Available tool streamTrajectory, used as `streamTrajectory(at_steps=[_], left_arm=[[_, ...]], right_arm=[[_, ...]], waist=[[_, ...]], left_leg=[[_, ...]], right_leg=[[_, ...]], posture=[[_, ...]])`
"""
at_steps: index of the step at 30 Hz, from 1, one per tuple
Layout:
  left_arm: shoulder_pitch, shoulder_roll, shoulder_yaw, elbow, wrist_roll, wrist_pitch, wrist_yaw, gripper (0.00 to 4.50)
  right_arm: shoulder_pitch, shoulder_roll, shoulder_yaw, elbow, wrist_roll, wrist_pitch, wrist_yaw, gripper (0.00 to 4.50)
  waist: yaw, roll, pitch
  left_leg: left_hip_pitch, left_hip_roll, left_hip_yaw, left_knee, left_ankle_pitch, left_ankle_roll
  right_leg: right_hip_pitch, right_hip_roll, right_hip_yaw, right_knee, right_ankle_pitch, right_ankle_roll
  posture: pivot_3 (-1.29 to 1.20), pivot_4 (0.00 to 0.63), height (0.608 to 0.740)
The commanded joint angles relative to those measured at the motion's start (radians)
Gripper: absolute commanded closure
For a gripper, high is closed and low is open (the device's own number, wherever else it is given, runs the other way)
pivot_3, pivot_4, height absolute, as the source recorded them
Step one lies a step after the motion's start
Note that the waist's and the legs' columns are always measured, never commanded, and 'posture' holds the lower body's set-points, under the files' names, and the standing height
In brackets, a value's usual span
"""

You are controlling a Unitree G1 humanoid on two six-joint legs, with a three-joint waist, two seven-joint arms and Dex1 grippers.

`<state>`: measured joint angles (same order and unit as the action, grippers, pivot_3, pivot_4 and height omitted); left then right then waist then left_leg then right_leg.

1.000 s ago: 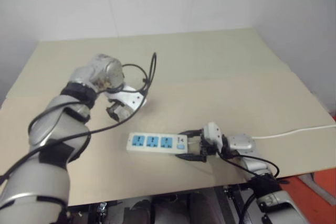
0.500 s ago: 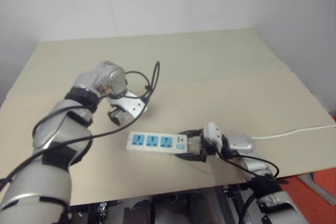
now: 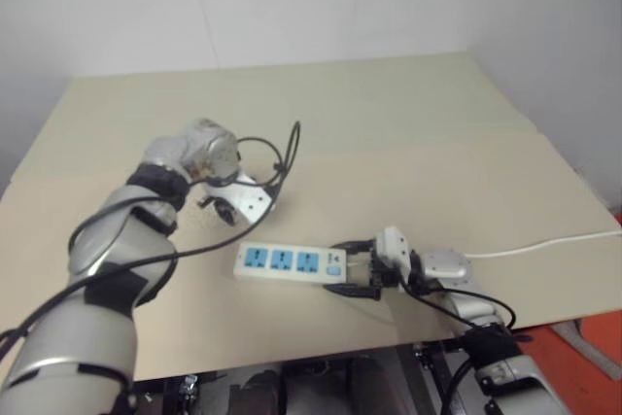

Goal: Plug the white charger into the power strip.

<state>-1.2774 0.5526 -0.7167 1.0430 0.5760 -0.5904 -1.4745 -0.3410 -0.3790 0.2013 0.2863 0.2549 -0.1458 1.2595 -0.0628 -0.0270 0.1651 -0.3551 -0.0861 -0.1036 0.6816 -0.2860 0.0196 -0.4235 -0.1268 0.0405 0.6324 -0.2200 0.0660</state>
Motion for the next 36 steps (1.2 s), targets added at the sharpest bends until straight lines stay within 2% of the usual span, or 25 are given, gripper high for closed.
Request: streamTrajectory(at_steps=[1, 6, 9, 13, 17, 20, 23, 29, 32, 36], left_arm=[[-0.015, 0.001, 0.012, 0.006, 0.009, -0.004, 0.003, 3.47], [-0.011, -0.005, 0.038, -0.009, -0.007, 0.021, 0.019, 3.47], [-0.01, -0.007, 0.083, -0.038, -0.065, 0.024, -0.015, 3.47], [-0.021, -0.013, 0.2, -0.127, -0.224, 0.112, -0.101, 3.47], [0.035, 0.014, 0.301, -0.316, -0.464, 0.265, -0.14, 3.47], [0.143, 0.006, 0.415, -0.504, -0.62, 0.453, -0.12, 3.47], [0.305, -0.004, 0.51, -0.717, -0.74, 0.635, -0.03, 3.47], [0.586, -0.01, 0.661, -1.093, -1.053, 1.037, 0.102, 3.47], [0.691, -0.04, 0.69, -1.157, -1.114, 1.095, 0.183, 3.47], [0.786, -0.088, 0.71, -1.18, -1.14, 1.028, 0.218, 3.47]], right_arm=[[0.019, -0.001, 0.023, 0.01, -0.022, 0.014, -0.009, 1.09], [0.013, -0.001, 0.024, 0.017, -0.023, 0.015, -0.008, 1.09], [0.013, -0.003, 0.024, 0.019, -0.023, 0.015, -0.005, 1.09], [0.013, -0.007, 0.026, 0.016, -0.024, 0.016, -0.002, 1.09], [0.02, -0.009, 0.027, 0.009, -0.022, 0.018, 0.0, 1.09], [0.029, -0.01, 0.03, 0.0, -0.02, 0.019, 0.0, 1.09], [0.043, -0.013, 0.032, -0.017, -0.018, 0.021, -0.003, 1.09], [0.067, -0.018, 0.031, -0.044, -0.019, 0.029, -0.023, 1.09], [0.07, -0.017, 0.033, -0.049, -0.018, 0.032, -0.027, 1.09], [0.067, -0.014, 0.036, -0.043, -0.019, 0.025, -0.029, 1.09]], waist=[[0.0, 0.0, 0.0], [0.0, 0.0, 0.0], [0.0, 0.0, 0.0], [0.0, 0.0, 0.0], [-0.003, 0.0, 0.0], [-0.005, 0.001, 0.0], [-0.005, 0.001, -0.001], [0.001, 0.001, -0.001], [0.009, 0.002, -0.002], [0.015, 0.002, -0.002]], left_leg=[[0.0, 0.0, 0.0, 0.0, 0.0, 0.0], [0.0, 0.0, 0.0, 0.0, 0.0, 0.0], [0.0, 0.0, 0.0, 0.0, 0.0, 0.0], [0.0, 0.0, 0.0, 0.001, 0.0, 0.0], [0.0, 0.0, 0.0, 0.001, 0.0, 0.0], [0.0, 0.001, -0.001, 0.001, 0.0, 0.0], [0.0, 0.003, -0.001, 0.002, 0.0, 0.0], [0.0, 0.005, -0.001, 0.003, -0.001, 0.0], [0.002, 0.005, -0.001, 0.003, -0.002, -0.001], [0.003, 0.006, 0.0, 0.003, -0.002, -0.003]], right_leg=[[0.0, 0.0, 0.0, 0.0, 0.0, 0.0], [0.0, 0.0, 0.0, 0.0, 0.0, 0.0], [0.0, 0.0, 0.0, 0.0, 0.0, 0.0], [0.0, 0.0, 0.0, 0.0, 0.0, 0.0], [0.0, 0.0, 0.0, 0.001, 0.0, 0.0], [-0.001, 0.0, 0.001, 0.002, 0.0, 0.0], [-0.001, 0.0, 0.001, 0.01, 0.0, 0.0], [-0.002, 0.0, 0.001, 0.01, 0.0, 0.0], [-0.001, 0.0, 0.001, 0.008, 0.0, 0.0], [0.0, 0.002, 0.001, 0.006, 0.0, 0.0]], posture=[[0.0, 0.15, 0.74], [0.0, 0.15, 0.74], [0.0, 0.15, 0.74], [0.0, 0.15, 0.74], [0.0, 0.15, 0.74], [0.0, 0.15, 0.74], [0.0, 0.15, 0.74], [0.0, 0.15, 0.74], [0.0, 0.15, 0.74], [0.0, 0.15, 0.74]])
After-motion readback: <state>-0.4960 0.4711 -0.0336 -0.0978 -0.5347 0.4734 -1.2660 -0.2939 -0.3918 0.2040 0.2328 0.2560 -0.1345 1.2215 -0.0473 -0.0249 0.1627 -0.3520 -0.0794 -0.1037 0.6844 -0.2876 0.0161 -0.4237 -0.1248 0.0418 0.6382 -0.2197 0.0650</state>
